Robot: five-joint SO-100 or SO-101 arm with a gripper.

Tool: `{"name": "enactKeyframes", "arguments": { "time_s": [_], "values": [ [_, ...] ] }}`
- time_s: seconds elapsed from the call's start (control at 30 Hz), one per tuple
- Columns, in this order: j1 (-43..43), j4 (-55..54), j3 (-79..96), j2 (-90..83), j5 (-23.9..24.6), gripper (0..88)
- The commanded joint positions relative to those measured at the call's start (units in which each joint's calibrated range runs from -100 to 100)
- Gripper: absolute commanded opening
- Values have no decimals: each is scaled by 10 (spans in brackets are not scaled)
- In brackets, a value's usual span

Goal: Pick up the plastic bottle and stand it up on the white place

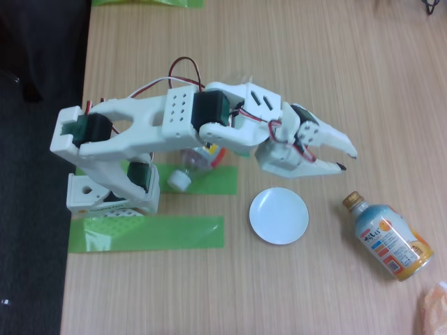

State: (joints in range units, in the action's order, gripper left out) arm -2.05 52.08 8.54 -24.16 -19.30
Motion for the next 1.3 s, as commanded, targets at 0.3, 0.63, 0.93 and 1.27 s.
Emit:
{"name": "enactKeyframes", "arguments": {
  "time_s": [0.3,0.63,0.93,1.27],
  "values": [
    [-10,70,140,-228,163,95],
    [-35,75,333,-385,-19,95],
    [-29,271,358,-430,-204,95],
    [-28,429,324,-429,-375,95]
  ]
}}
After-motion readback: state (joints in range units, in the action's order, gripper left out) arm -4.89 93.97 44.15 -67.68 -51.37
